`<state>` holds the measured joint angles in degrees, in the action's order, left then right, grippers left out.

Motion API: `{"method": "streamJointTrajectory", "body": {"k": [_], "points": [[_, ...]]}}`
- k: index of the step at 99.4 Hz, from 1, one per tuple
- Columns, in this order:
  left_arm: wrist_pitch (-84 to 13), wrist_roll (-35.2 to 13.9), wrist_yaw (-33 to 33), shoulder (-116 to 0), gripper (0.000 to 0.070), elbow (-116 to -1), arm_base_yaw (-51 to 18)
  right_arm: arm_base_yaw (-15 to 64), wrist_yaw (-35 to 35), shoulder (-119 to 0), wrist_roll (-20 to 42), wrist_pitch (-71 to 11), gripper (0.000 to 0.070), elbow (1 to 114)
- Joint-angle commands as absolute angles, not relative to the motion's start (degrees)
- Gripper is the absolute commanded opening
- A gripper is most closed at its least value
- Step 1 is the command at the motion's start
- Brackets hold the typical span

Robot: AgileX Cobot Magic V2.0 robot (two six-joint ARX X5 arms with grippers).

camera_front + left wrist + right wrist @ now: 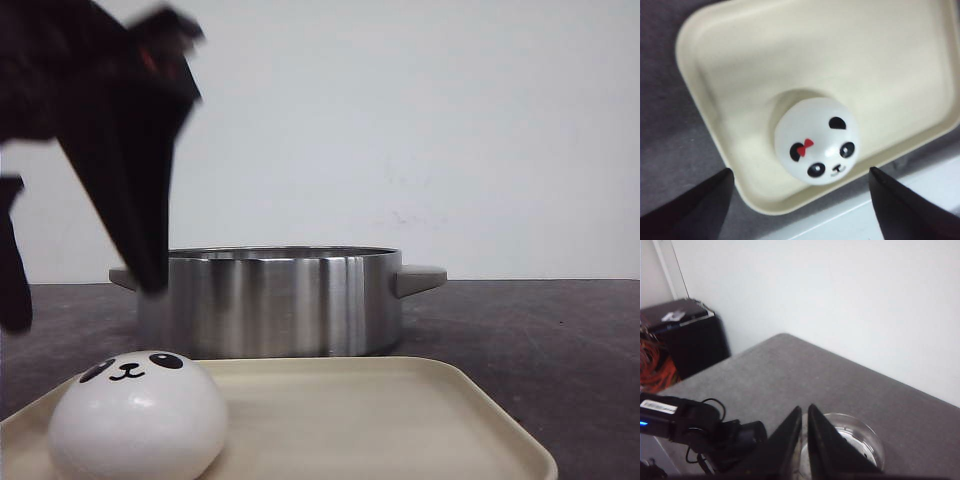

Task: Steam buns
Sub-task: 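Lower the left gripper onto the last panda bun and grasp it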

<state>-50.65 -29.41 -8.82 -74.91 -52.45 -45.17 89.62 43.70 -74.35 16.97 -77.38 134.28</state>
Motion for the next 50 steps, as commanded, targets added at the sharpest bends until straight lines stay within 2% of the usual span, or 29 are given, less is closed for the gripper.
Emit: {"method": "streamJointTrajectory", "body": {"k": [1, 50], "points": [[-49.95, -29.91, -8.62, -77.73, 0.0521, -53.17, -46.15, 90.7, 43.81, -75.07, 18.33, -81.87, 0.0013, 134.87], [-43.86, -32.21, -7.22, -87.96, 0.0509, -53.17, -48.14, 90.67, 44.01, -70.28, 19.11, -81.87, 0.0013, 134.28]]}}
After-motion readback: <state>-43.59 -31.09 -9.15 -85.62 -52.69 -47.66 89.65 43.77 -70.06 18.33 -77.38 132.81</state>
